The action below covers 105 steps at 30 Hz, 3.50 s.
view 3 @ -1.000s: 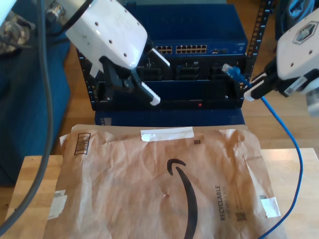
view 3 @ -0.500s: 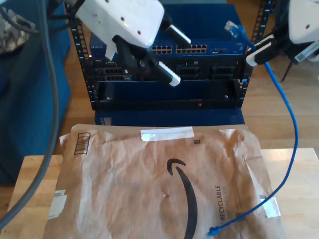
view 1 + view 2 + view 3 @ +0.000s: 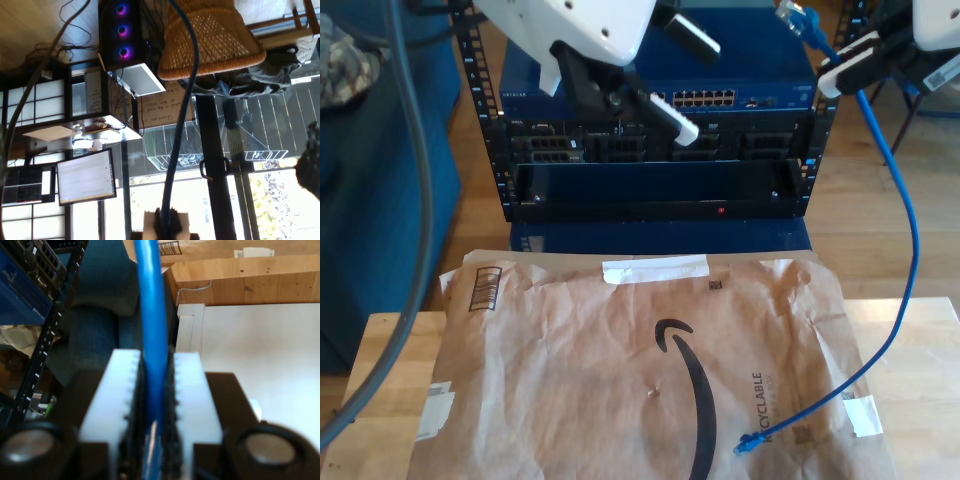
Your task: Grab the cable and plug it in
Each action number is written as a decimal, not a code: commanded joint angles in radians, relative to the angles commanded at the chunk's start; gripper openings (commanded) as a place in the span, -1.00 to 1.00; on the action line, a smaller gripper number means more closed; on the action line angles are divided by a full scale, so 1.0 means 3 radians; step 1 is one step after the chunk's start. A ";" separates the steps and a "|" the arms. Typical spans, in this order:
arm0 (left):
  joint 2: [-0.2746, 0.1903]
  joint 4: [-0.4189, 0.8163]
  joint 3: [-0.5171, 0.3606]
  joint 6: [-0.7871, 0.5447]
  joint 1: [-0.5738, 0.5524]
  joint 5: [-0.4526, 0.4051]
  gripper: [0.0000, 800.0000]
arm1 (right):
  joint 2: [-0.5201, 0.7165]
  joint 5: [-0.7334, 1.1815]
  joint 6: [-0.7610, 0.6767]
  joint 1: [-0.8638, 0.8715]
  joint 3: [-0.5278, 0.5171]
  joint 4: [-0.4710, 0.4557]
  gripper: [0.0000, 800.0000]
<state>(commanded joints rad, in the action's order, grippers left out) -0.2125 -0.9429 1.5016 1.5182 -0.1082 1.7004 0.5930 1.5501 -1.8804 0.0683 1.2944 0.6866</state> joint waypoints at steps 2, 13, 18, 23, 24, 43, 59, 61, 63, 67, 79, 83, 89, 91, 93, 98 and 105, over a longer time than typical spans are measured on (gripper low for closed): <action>0.0000 -0.0056 0.0000 0.0000 -0.0005 0.0000 1.00 | 0.0000 0.0000 0.0000 0.0000 0.0000 0.0000 -0.99; 0.0010 -0.0251 0.0066 0.0005 -0.0015 0.0000 1.00 | -0.0005 0.0056 0.0000 0.0000 -0.0026 0.0005 -0.99; 0.0026 -0.0302 0.0072 0.0010 -0.0020 0.0000 1.00 | -0.0010 0.0056 0.0000 0.0000 -0.0026 0.0010 -0.99; 0.0031 -0.0332 0.0128 0.0000 -0.0148 0.0005 1.00 | -0.0010 0.0056 0.0005 -0.0005 -0.0031 0.0015 -0.99; 0.0036 -0.0332 0.0128 0.0000 -0.0153 0.0005 1.00 | -0.0010 0.0056 0.0005 -0.0010 -0.0036 0.0010 -0.99; 0.0036 -0.0455 0.0123 0.0005 -0.0138 0.0000 0.98 | -0.0041 0.0056 0.0005 -0.0031 -0.0026 0.0051 -0.99; 0.0036 -0.0650 0.0102 0.0020 -0.0113 0.0097 0.48 | -0.0077 0.0051 0.0005 -0.0031 -0.0020 0.0056 -0.99; 0.0036 -0.0650 0.0102 0.0020 -0.0113 0.0102 0.42 | -0.0077 0.0051 0.0005 -0.0031 -0.0020 0.0061 -0.99; 0.0036 -0.0650 0.0097 0.0020 -0.0118 0.0102 0.39 | -0.0077 0.0051 0.0005 -0.0031 -0.0020 0.0066 -0.99; 0.0036 -0.0644 0.0036 0.0020 -0.0123 0.0102 0.37 | -0.0077 0.0051 0.0005 -0.0031 -0.0020 0.0082 -0.99; 0.0036 -0.0639 0.0036 0.0020 -0.0107 0.0097 -0.21 | -0.0077 0.0051 0.0010 -0.0031 -0.0020 0.0077 -0.99; 0.0036 -0.0639 0.0036 0.0020 -0.0107 0.0082 -0.41 | -0.0077 0.0051 0.0010 -0.0031 -0.0020 0.0077 -0.99; 0.0036 -0.0624 0.0036 0.0026 -0.0107 0.0066 -0.62 | -0.0077 0.0051 0.0010 -0.0031 -0.0020 0.0077 -0.99; 0.0031 -0.0624 0.0041 0.0031 -0.0107 0.0066 -0.69 | -0.0077 0.0051 0.0010 -0.0031 -0.0020 0.0077 -0.99; 0.0031 -0.0624 0.0041 0.0036 -0.0107 0.0061 -0.80 | -0.0077 0.0051 0.0010 -0.0031 -0.0020 0.0082 -0.99; 0.0031 -0.0619 0.0041 0.0036 -0.0107 0.0056 -0.91 | -0.0077 0.0051 0.0010 -0.0031 -0.0020 0.0082 -0.99; 0.0036 -0.0614 0.0036 0.0046 -0.0107 0.0061 -0.99 | -0.0077 0.0051 0.0010 -0.0031 -0.0020 0.0082 -0.97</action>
<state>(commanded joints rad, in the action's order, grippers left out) -0.2018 -1.1270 1.5123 1.5321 -0.1404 1.7189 0.5700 1.5654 -1.8773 0.0591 1.2883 0.7112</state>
